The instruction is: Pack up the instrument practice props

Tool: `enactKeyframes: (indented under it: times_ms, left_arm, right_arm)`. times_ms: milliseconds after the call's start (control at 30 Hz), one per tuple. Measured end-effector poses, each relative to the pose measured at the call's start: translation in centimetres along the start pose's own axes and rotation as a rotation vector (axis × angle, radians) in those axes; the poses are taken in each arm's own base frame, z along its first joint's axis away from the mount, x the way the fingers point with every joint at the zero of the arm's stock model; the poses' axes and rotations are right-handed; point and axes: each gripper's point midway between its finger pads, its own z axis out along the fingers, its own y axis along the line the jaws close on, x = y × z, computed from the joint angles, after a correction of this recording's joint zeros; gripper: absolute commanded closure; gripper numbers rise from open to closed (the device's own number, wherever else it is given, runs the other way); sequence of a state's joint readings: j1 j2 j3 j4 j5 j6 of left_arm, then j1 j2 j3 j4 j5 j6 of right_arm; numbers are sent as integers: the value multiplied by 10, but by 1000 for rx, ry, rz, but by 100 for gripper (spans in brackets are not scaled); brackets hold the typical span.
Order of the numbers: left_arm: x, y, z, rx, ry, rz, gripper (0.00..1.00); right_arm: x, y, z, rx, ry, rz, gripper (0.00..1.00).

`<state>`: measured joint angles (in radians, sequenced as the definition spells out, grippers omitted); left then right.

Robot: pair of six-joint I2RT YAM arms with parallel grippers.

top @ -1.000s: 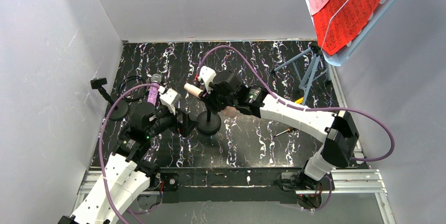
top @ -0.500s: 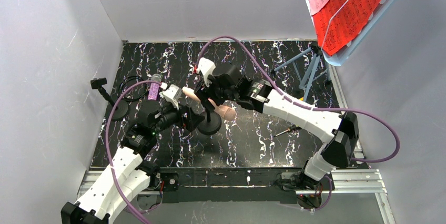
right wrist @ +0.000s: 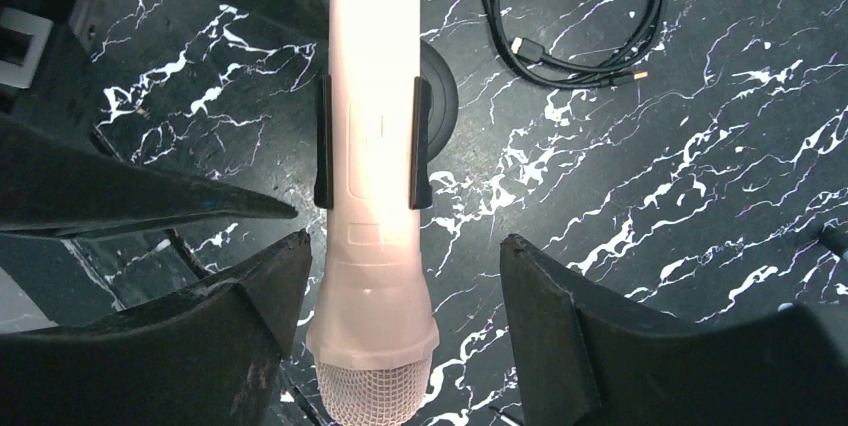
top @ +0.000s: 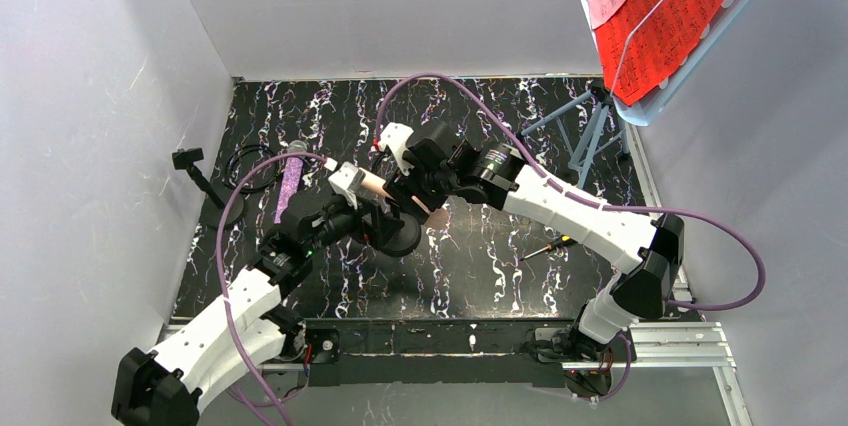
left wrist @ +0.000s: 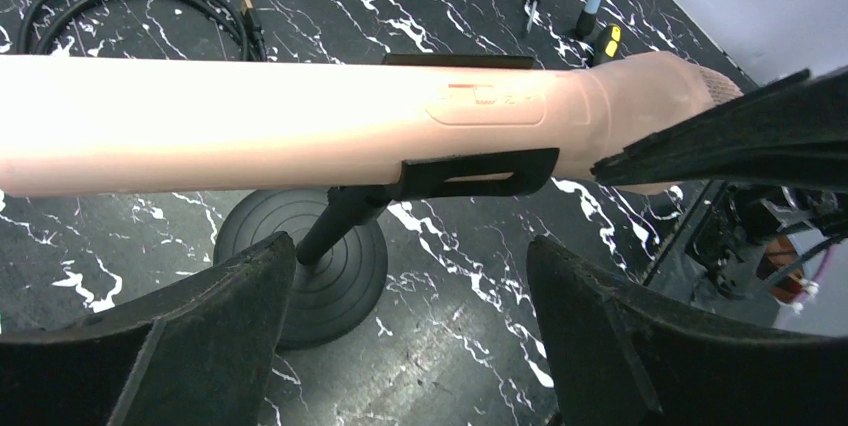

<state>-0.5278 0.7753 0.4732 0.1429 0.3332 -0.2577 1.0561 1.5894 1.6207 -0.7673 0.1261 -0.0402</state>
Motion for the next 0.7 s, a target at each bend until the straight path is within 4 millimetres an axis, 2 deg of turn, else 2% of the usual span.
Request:
enactKeyframes:
  times_ms: [267,567,700]
  left_arm:
    - [18,13,14,-71,-2,19,20]
    - [18,23,29,-121,-25,30,22]
    - [15,26,34,-140,-42,34,28]
  right_arm:
    - [4,4,0,-26,16,-17,31]
    - [9,8,13,-50,43,-28,37]
    - [11,10,17,-60,52,-31,40]
